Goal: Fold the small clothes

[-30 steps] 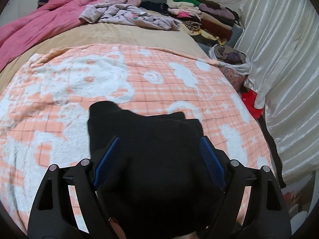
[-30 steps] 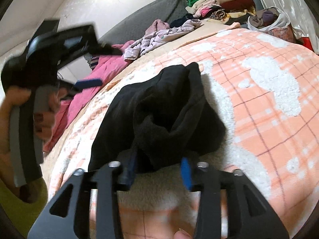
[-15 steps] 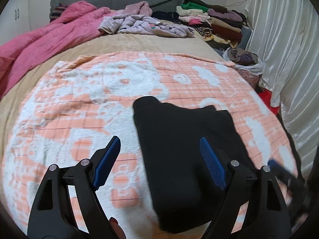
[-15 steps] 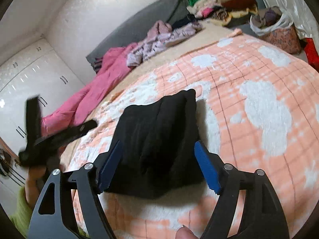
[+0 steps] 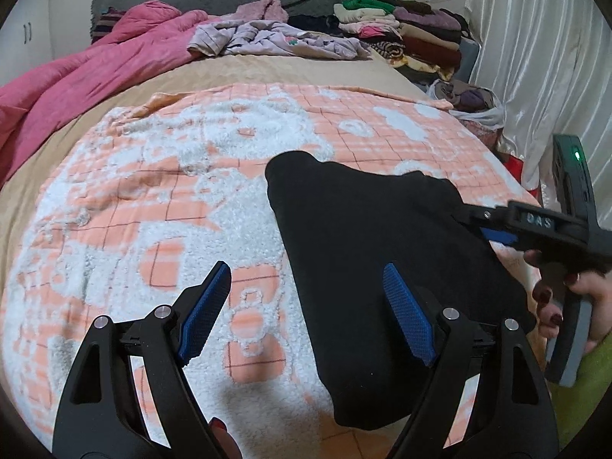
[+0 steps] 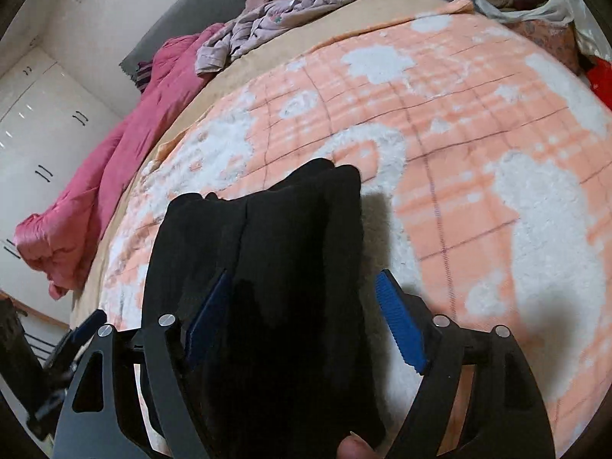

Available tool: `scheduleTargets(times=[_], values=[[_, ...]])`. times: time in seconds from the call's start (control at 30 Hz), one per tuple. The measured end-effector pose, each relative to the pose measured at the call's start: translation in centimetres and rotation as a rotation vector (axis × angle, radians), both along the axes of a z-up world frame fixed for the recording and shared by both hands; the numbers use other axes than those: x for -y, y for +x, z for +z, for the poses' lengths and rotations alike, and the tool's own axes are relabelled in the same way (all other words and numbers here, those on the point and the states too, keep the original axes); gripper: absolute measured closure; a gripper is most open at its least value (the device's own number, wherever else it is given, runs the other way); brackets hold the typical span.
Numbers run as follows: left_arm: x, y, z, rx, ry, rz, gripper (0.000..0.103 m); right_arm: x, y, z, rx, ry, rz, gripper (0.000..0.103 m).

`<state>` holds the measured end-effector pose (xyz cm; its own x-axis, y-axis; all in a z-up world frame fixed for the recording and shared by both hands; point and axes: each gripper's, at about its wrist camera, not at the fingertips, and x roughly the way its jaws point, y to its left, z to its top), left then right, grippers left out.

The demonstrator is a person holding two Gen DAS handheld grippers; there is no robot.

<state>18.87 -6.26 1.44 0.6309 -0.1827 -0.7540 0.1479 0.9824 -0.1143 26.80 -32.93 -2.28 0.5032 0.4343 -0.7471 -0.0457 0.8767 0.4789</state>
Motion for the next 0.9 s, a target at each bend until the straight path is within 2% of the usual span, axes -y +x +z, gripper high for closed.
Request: scheduleTargets(times=[0.07, 0.1, 0.2, 0.33, 0.43, 0.6, 0.73, 0.9], values=[[0.2, 0.0, -0.3, -0.003, -0.003, -0.009, 0.029, -0.5, 0.0, 0.2, 0.013, -0.021, 0.014, 0.050], [0.3, 0.0, -0.4, -0.004, -0.004, -0.011, 0.029, -0.9, 0.1, 0.4, 0.023, -0.035, 0.027, 0.061], [0.5, 0.2, -0.9, -0.013, -0.005, -0.015, 0.029, -2.1, -0.2, 0.9, 0.067, -0.131, 0.058, 0.084], [0.5, 0.2, -1.3, -0.022, -0.012, -0.015, 0.029, -3.9, -1.3, 2.3, 0.181, -0.274, 0.107, 0.088], [0.5, 0.3, -1.3, -0.019, -0.012, -0.017, 0.029, -5.8, -2.7, 4.3, 0.319, -0.374, 0.181, 0.089], [0.5, 0.5, -0.9, -0.008, -0.011, -0.007, 0.029, -7.0, -3.4, 7.0, 0.447, -0.406, 0.236, 0.089], [0.8, 0.7, -0.9, -0.013, 0.004, -0.008, 0.029, -7.0, -2.7, 6.9, 0.451, -0.433, 0.237, 0.089], [1.0, 1.1, -1.9, -0.046, 0.014, -0.014, 0.029, -5.3, -1.4, 4.2, 0.368, -0.417, 0.201, 0.089]])
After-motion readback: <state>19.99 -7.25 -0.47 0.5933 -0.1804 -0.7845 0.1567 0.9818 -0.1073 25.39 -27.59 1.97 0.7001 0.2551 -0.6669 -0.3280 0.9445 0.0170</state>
